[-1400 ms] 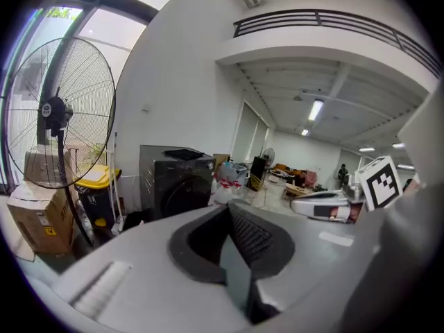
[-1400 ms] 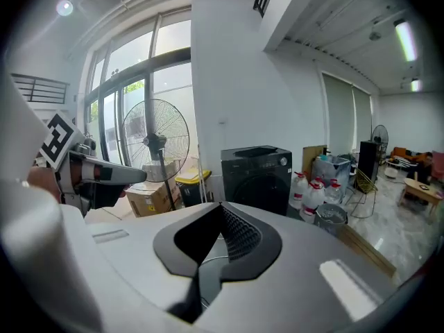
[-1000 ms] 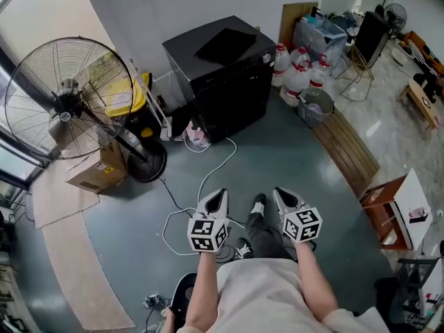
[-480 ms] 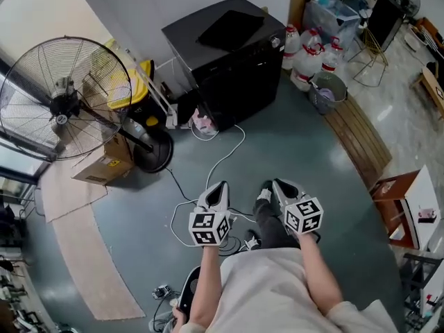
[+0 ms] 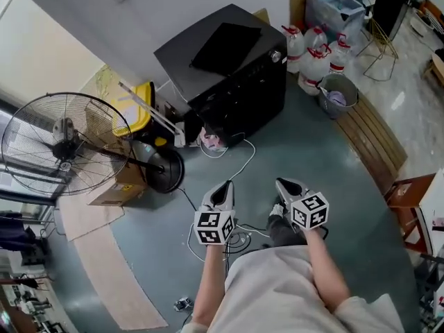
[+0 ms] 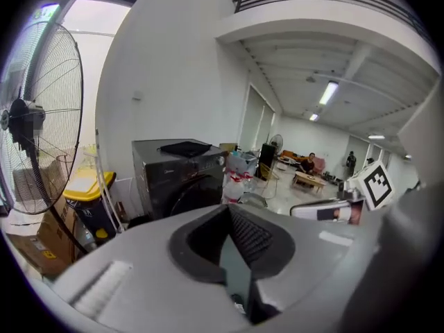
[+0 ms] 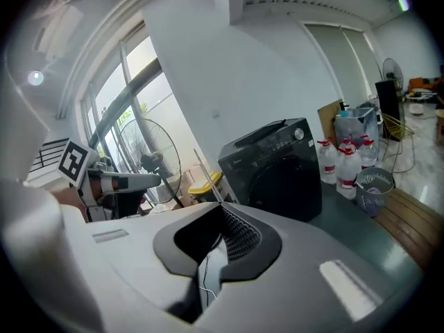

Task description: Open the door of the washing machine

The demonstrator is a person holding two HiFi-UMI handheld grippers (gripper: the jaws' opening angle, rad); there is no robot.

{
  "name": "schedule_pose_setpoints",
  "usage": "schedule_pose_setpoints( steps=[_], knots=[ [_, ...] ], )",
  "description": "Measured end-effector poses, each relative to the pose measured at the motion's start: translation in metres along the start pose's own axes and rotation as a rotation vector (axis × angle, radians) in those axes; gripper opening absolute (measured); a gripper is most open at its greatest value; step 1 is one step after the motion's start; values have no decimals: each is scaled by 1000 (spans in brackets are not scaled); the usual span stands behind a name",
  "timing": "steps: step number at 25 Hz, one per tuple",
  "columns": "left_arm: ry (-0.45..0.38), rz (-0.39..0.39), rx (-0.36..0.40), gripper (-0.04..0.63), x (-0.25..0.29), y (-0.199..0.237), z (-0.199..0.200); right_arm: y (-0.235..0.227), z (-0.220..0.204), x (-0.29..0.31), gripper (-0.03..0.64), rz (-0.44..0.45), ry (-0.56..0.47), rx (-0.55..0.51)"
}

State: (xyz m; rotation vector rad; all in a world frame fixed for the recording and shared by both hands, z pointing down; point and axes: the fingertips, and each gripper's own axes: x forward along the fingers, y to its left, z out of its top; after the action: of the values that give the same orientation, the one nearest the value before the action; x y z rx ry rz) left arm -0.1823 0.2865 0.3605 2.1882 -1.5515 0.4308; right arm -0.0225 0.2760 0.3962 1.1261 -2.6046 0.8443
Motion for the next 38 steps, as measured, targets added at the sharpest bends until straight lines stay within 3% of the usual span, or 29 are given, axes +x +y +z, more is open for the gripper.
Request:
schedule_pose_setpoints(
  steps=[4,10,15,21,23,26,29,33,38],
  knots=[
    [55,-1,39,57,38,4,12,-35,29,17,0,-6,-32,28],
    [205,-58,183,57,118,-8,20,-94,53,32,0,-58,-96,137],
    [258,-151,135,57,170,-29,21,-145,53,14,0,-179,-143,215],
    [278,-157,100,57,201,-7,21,-176,37,0,0,-296,-175,300],
    [266,-185,51,57,213,-4,22,-185,38,-5,0,-322,-180,320],
    [269,-256,11,57,231,-4,18,-190,32,7,0,-341,-131,336],
    [293,-286,9,57,254,7,9,-187,27,35,0,-354,-13,285],
    [296,-251,-65,57,281,54,3,-177,25,92,0,-346,185,153],
    [293,-170,-108,57,318,139,-5,-172,52,191,0,-295,237,71]
  ],
)
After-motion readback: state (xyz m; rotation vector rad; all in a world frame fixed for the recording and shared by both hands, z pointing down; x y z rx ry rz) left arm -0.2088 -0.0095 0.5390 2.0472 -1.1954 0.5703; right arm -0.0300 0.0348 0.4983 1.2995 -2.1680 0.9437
